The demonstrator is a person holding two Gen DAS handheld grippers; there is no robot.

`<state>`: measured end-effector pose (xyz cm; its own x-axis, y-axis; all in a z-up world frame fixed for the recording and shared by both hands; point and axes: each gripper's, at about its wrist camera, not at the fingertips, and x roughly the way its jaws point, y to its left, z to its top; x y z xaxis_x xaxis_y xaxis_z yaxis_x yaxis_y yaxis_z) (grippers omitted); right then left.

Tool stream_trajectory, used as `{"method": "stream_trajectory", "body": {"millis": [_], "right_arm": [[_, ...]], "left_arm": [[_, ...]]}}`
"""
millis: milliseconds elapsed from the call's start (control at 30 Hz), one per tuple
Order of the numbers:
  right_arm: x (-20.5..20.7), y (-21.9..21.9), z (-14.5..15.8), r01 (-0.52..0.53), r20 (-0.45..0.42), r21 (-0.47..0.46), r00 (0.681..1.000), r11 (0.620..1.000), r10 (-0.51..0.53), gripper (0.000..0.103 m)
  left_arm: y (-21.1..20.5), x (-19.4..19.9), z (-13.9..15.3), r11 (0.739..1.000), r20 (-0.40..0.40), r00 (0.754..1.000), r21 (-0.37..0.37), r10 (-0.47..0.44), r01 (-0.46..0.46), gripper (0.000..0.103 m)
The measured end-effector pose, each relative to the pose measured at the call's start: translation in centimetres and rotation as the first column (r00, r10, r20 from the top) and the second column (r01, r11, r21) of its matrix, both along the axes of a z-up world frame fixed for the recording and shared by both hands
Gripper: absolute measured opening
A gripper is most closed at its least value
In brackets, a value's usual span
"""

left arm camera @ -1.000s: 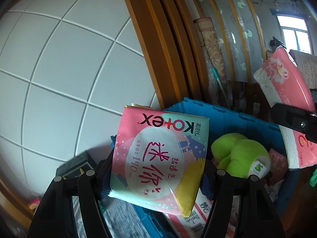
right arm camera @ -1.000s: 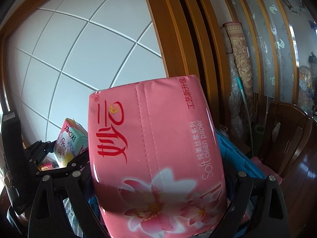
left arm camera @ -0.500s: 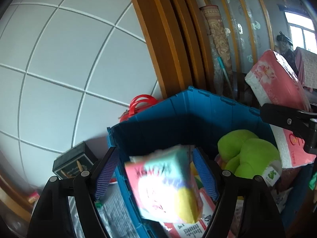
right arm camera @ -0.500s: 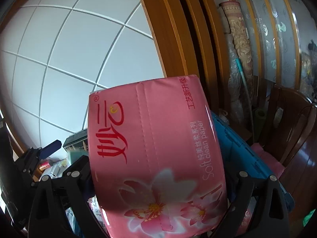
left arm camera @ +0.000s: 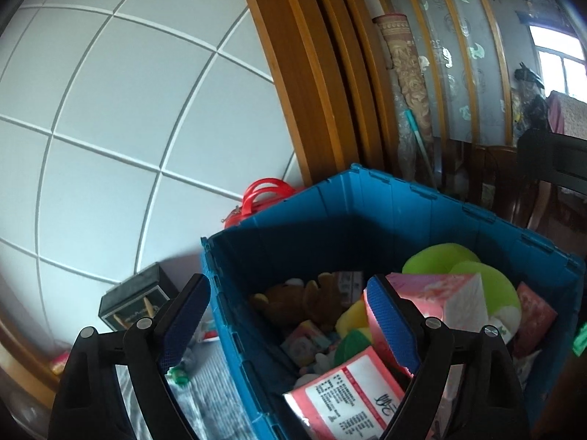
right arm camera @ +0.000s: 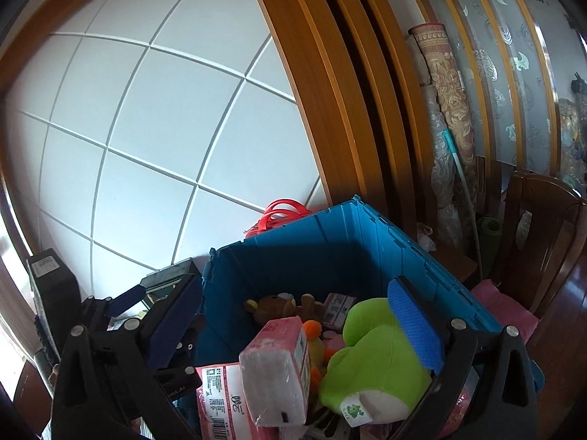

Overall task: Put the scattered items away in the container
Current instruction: 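Open both grippers to drop the pad pack and tissue pack into the crate, then move both tools back toward the grey plush and green jar on the bed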

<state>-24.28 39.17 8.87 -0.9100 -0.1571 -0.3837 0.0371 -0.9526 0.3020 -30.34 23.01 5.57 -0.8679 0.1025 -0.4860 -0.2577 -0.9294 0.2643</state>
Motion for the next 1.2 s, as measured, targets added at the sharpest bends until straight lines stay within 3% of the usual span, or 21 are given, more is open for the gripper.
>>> {"method": "stream_trajectory", "body": {"millis": [500, 767, 867, 1067, 1200], "right_arm": [[8.6, -0.7, -0.1, -0.016, -0.138, -0.086, 0.99, 0.996, 0.004, 0.103], [11.3, -2.5, -0.5, -0.124, -0.213, -0.116, 0.972, 0.985, 0.098, 0.103], [11.3, -4.4, -1.2, -0.186, -0.205, -0.11, 0.965, 0.976, 0.161, 0.103], [10.9, -10.3, -2.1, -0.204, -0.138, -0.009, 0.97, 0.979, 0.201, 0.103], [10.4, -14.1, -2.8, -0.255, -0.121, 0.019, 0.959, 0.967, 0.255, 0.103]], "left_arm": [[-3.0, 3.5, -0.2, 0.999, -0.011, 0.999, 0.041, 0.031, -0.03, 0.088], [-5.2, 7.1, -0.7, 0.998, -0.05, 0.997, 0.044, 0.055, -0.053, 0.088], [-6.7, 8.5, -1.1, 0.996, -0.064, 0.995, 0.054, 0.075, -0.071, 0.088], [-12.1, 10.5, -3.0, 0.984, -0.065, 0.984, 0.08, 0.166, -0.161, 0.088], [-17.4, 11.3, -4.9, 0.961, -0.063, 0.961, 0.073, 0.27, -0.265, 0.088]]}}
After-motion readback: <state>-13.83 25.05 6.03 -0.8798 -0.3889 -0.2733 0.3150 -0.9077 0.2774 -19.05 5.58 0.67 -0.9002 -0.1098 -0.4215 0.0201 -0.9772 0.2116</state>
